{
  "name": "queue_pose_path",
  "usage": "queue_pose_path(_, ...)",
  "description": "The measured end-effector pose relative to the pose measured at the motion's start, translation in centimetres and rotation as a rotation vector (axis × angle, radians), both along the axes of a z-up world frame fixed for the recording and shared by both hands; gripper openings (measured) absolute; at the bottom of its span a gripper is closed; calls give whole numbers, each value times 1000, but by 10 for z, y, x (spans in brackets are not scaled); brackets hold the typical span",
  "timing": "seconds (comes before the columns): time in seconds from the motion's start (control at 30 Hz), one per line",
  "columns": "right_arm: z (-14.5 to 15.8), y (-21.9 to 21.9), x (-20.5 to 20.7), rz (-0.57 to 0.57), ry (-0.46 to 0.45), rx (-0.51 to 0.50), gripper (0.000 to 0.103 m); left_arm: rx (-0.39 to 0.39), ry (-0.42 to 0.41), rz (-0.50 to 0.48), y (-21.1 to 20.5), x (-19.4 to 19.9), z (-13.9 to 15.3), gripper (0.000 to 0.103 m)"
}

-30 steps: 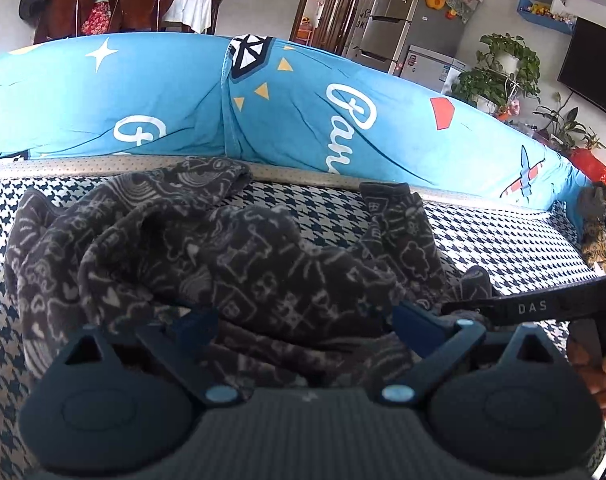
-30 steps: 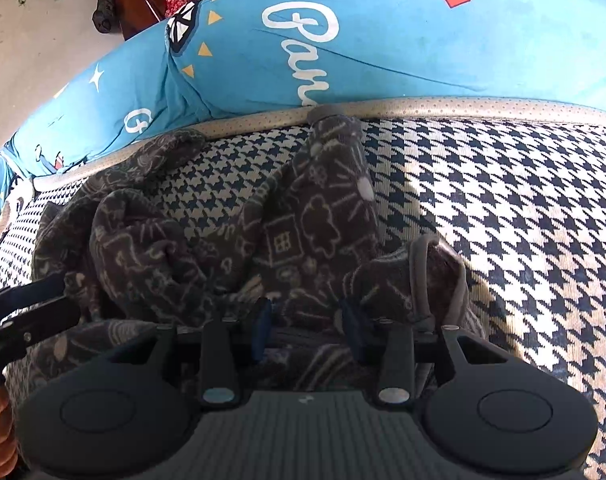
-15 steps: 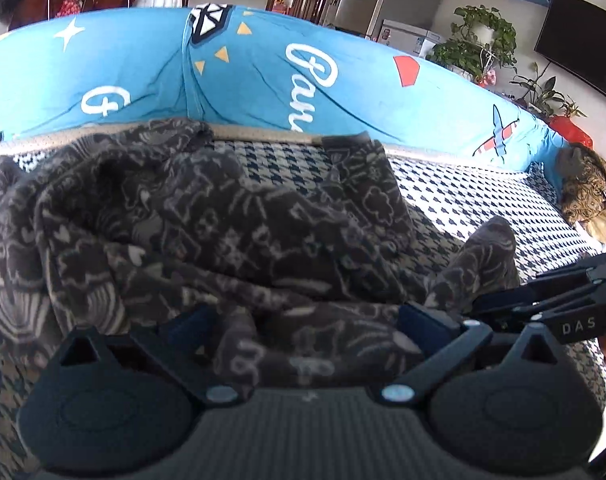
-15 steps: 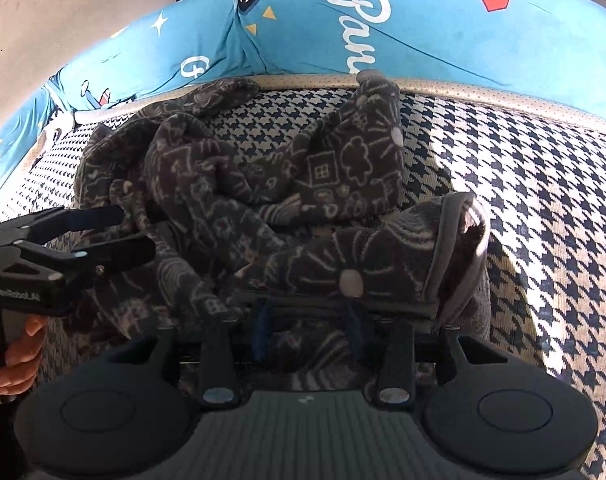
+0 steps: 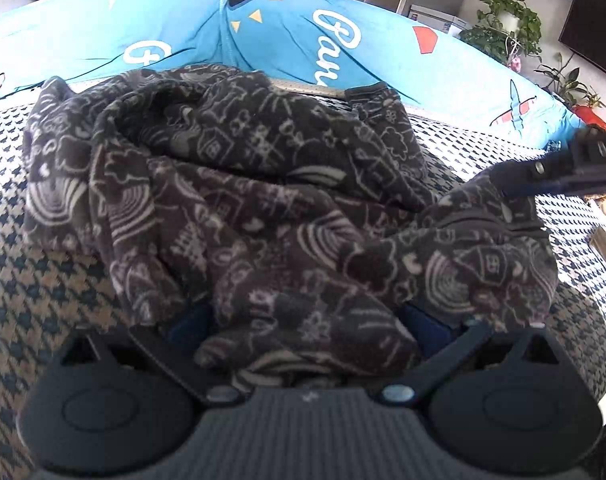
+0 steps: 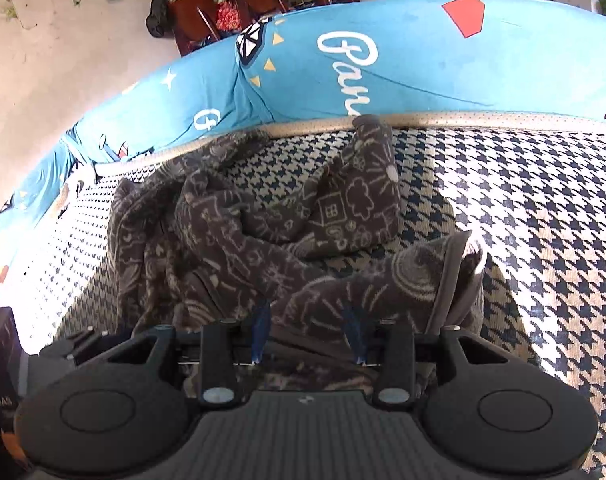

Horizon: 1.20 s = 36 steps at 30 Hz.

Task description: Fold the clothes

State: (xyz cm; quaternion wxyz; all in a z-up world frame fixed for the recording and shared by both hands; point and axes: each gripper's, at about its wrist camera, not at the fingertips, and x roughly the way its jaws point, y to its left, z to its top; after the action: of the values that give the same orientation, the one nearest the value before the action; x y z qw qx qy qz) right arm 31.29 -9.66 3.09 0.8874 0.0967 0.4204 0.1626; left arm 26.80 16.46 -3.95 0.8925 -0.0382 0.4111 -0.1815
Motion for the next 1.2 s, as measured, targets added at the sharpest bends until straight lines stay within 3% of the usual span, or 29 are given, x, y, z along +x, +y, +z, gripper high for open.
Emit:
queue_pose_path(0.17, -4, 8, 20, -41, -10, 2, 47, 27, 13, 4, 5, -12, 3, 103)
queue_pose_path(0.43, -20, 16, 56, -112, 2, -52, 59, -22, 89, 7, 18, -5, 13, 103)
queue_pose_path(0.63, -35, 20, 81, -151, 19, -106, 63, -100, 31, 13, 35, 17, 40, 103)
queue_pose_path(1.0, -53, 26, 125, -222, -1, -130, 73, -123, 8, 121, 44, 82, 32, 103)
queue_pose_path(1.2, -60, 34, 136, -190, -55, -175, 77, -75, -4, 130, 37, 83, 23, 103)
